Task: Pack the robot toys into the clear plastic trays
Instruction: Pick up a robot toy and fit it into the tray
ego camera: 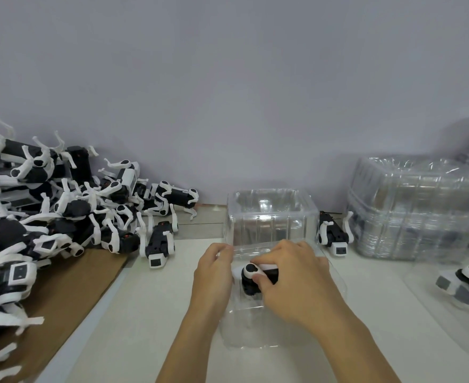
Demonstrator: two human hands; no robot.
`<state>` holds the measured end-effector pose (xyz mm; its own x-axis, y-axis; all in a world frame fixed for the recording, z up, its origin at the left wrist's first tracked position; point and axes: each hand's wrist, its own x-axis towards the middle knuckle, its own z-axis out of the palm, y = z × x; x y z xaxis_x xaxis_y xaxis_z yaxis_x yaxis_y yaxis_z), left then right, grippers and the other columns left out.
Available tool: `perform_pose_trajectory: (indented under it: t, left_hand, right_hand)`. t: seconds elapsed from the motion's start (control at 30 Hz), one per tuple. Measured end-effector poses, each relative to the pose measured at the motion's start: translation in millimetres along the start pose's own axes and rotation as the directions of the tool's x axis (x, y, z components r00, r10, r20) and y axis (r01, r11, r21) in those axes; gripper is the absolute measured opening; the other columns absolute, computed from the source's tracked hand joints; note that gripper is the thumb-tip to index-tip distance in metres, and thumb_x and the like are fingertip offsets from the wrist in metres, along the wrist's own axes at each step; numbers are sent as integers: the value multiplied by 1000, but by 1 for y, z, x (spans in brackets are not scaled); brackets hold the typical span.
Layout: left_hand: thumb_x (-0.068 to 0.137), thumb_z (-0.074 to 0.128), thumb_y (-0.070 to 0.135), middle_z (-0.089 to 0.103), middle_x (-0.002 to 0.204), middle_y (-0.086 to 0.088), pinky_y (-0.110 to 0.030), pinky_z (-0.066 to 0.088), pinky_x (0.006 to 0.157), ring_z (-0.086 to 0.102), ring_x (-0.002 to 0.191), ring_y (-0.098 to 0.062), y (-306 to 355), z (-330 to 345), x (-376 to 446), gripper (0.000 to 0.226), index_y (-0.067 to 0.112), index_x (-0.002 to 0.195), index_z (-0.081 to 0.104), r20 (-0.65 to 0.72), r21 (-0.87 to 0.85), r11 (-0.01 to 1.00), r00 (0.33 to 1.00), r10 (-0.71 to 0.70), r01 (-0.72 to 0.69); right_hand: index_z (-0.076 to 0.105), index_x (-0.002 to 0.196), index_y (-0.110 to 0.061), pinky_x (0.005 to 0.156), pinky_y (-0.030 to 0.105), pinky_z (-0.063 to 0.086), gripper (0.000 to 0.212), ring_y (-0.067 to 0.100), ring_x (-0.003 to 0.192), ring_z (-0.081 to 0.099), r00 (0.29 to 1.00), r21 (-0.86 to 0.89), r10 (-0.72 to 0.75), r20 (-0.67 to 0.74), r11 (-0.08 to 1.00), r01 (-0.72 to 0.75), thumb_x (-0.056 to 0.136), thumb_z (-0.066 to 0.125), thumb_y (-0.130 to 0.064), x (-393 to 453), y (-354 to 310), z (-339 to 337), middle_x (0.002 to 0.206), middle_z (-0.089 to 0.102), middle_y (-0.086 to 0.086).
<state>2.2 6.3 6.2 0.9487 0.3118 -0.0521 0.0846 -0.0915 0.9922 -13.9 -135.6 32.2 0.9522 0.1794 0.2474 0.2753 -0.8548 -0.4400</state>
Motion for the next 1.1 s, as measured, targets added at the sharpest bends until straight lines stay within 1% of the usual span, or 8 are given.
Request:
perform_pose_trajectory:
  t: [0.07,0.13,0.27,0.37,0.53,0.67,0.87,1.1]
  left_hand:
    - [100,49,29,66,96,4,-22,37,65,56,81,-3,1,0,0,20,28,91,66,-1,-2,1000,1000,1,-1]
    - [100,49,29,67,96,5,-22,36,66,58,83,-3,1,0,1,20,29,91,66,-2,-3,1000,1000,1,-1]
    - [101,47,33,66,102,8,-22,37,69,58,93,-4,0,0,3,18,32,98,65,33,31,1000,999,-2,1]
    - [102,46,37,65,104,11,-22,37,69,57,93,-3,0,0,3,17,36,100,62,75,74,997,997,-4,-2]
    - [102,46,41,64,102,13,-21,37,64,57,83,0,1,-2,2,15,42,96,60,96,113,994,995,-8,-3]
    - [101,46,40,63,106,12,-22,36,66,56,88,-2,1,-1,2,15,42,96,59,104,111,994,995,-12,1]
    - [101,47,37,64,104,11,-22,37,66,58,86,-5,1,1,2,16,39,96,61,81,74,997,997,-14,8]
    - [100,48,33,66,102,6,-23,38,66,60,84,-7,2,2,2,17,32,101,65,52,32,999,999,-16,15]
  right_hand:
    - [61,124,-46,99,37,35,34,9,124,40,1000,10,9,8,1000,-9,90,63,-49,-1,1,-5,118,55,-21]
    - [64,123,-42,102,34,42,35,5,122,48,999,91,19,33,996,-22,88,68,-39,-1,6,-13,123,58,-22]
    - [71,113,-38,88,24,46,38,-2,97,57,991,138,101,85,984,-112,88,68,-10,0,19,-21,127,60,-15]
    - [73,103,-39,79,26,46,27,10,105,60,984,62,179,-6,982,-178,86,73,-19,2,20,-15,122,63,-14]
    - [72,99,-41,57,18,33,28,7,80,52,959,93,259,-114,964,-249,82,76,-20,4,17,-7,105,61,-15]
    - [74,95,-37,60,25,37,26,10,79,54,943,126,287,-168,955,-268,80,79,-17,4,16,-5,90,57,-15]
    - [72,93,-18,76,42,55,16,21,93,60,989,44,125,-75,992,-122,82,65,-9,4,18,-7,96,69,0]
    - [73,110,-39,89,31,50,31,12,110,54,999,46,36,10,998,-36,90,62,-17,3,21,-11,107,63,-15]
